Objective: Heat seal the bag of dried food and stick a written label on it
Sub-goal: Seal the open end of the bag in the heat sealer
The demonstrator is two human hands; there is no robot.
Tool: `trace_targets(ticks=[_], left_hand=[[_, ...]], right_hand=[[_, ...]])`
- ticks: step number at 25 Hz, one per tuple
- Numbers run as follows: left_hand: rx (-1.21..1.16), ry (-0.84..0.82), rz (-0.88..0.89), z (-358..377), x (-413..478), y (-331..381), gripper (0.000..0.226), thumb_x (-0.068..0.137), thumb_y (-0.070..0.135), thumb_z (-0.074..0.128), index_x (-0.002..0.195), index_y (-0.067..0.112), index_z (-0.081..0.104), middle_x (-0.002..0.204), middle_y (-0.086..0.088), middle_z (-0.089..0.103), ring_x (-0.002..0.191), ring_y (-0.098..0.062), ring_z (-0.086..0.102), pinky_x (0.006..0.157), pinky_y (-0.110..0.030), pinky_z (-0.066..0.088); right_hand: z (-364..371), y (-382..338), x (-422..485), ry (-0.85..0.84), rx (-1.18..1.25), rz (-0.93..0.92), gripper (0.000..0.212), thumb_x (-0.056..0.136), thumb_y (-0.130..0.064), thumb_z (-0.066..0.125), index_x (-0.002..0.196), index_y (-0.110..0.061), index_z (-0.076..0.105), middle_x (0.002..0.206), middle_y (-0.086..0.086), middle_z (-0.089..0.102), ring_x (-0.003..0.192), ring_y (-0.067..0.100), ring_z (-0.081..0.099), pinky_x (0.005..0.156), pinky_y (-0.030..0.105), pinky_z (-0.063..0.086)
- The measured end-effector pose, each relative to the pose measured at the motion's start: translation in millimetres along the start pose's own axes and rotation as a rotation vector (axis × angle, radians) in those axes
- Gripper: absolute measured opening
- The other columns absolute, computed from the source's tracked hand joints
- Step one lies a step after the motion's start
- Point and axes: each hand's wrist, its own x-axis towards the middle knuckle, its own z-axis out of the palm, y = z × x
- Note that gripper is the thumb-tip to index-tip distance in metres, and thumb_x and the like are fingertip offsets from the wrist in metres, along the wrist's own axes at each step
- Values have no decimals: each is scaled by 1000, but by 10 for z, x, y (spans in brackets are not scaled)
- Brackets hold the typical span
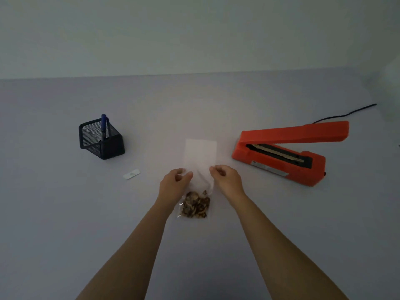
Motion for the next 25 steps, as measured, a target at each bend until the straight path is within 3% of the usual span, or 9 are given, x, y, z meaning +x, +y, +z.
trace_targets(ticks=[3,7,13,18,25], left_hand=[[-162,-91,99,-46,-84,0,17,90,22,59,95,10,69,88,-6,69,84,-18,63,76,-28,51],[-272,-252,205,13,-281,87,16,94,15,52,97,5,64,91,-7,70,81,-17,69,71,-26,55],[-243,-342,184,558,-535,249,13,92,13,55,90,8,66,82,-8,72,70,-16,69,61,-20,54],[-314,-405,104,1048,-680,392,16,92,14,55,86,4,65,79,-11,71,67,-17,67,54,-21,54],[-383,-359,59,1278,-634,556,22,93,15,54,77,4,65,71,-11,68,65,-19,66,51,-21,51]], right_hand=[[-81,25,-88,-43,160,-45,16,88,-28,60,89,-17,70,83,-3,69,82,12,63,71,20,45],[-328,34,-330,-56,249,-98,11,88,-26,61,84,-25,71,80,-12,70,74,-6,62,66,7,45],[-861,368,-634,70,225,-101,9,87,-31,61,87,-29,70,88,-10,72,84,1,65,76,15,50],[-1181,630,-655,199,320,6,12,88,-26,61,84,-23,71,80,-2,72,78,10,66,76,24,52],[-1394,601,-511,331,340,2,13,85,-23,65,73,-18,67,69,-3,69,62,3,62,64,13,48]])
